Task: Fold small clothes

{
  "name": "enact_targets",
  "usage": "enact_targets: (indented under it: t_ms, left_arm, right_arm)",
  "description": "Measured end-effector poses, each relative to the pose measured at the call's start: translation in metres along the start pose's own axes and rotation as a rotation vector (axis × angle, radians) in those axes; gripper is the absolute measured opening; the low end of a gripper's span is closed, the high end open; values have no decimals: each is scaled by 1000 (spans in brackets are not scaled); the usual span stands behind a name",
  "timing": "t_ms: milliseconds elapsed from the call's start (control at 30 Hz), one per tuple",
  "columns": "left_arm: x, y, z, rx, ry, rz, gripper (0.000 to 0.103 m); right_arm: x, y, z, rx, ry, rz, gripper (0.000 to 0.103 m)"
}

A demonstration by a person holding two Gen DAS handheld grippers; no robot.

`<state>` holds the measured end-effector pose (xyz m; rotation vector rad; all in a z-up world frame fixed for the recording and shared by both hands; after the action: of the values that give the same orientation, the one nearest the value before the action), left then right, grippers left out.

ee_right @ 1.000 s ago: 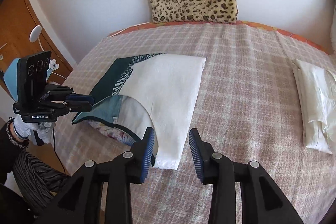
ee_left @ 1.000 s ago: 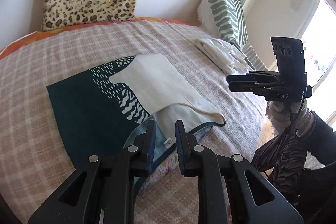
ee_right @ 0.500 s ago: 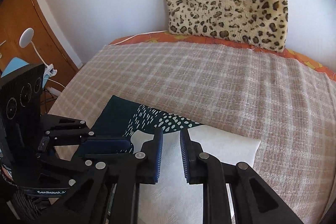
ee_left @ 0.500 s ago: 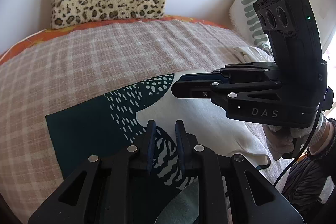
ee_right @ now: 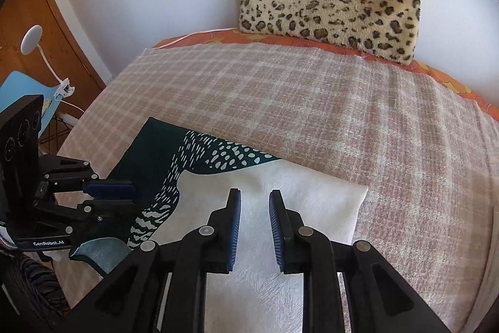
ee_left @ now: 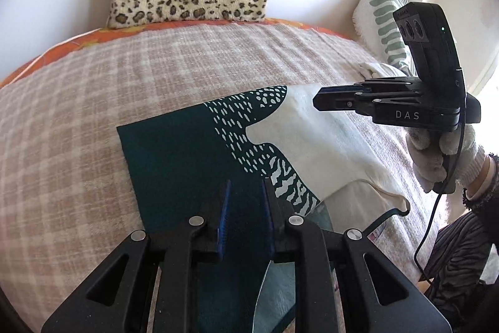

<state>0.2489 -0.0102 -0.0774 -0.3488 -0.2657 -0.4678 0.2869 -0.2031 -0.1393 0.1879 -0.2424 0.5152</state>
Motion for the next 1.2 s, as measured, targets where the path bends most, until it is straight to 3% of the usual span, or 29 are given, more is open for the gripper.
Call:
enact_targets:
  t_ms: [100,133,167,233,267,333,400,567,733,1000,1200]
  left_arm:
    - [-11,9,27,9,-51,48,18]
    - [-16,12,35,-1,-64,81,24]
    - [-23,16,43,-12,-73,123,43]
    - [-36,25,55,-34,-103,223,64]
    - [-45,28,58,-68,-115,264,64]
    - [-58,32,56,-151,-106,339,64]
    - [-72,34,51,-210,-93,405,64]
    - [-96,31,37,-288,-73,489,64]
    - [-111,34,25,-350,-54,547,64]
    - [-107,32,10,-342,-23,553,64]
    - [-103,24,6,-254,-17,515,64]
  right_arm:
    - [-6,-8,9,40,-13,-12,25]
    - [-8,-11,11,30,-17,-16,27]
    - [-10,-14,13,22,-22,-28,29]
    - [-12,-23,16,34,-35,-61,36]
    - [-13,-28,19,41,-42,-85,39]
    - [-14,-40,23,74,-55,-134,61]
    - [-15,-54,24,153,-66,-189,69]
    - [-23,-85,20,298,-81,-352,70]
    - [-30,-93,1,336,-39,-372,70]
    - [-29,-97,-10,368,-35,-376,71]
    - [-26,-93,-11,411,-71,-331,87]
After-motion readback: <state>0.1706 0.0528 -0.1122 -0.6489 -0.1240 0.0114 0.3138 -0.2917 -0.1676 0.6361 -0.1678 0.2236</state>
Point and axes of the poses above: each gripper's, at about its wrist camera, not at the fingertips, and z roughly against the way its jaws point, y to its left, x to its top, the point moved 6 cm from there along -z, roughly the way its jaws point, and after that the axes turned 15 degrees about y, right-handed, at the moved point
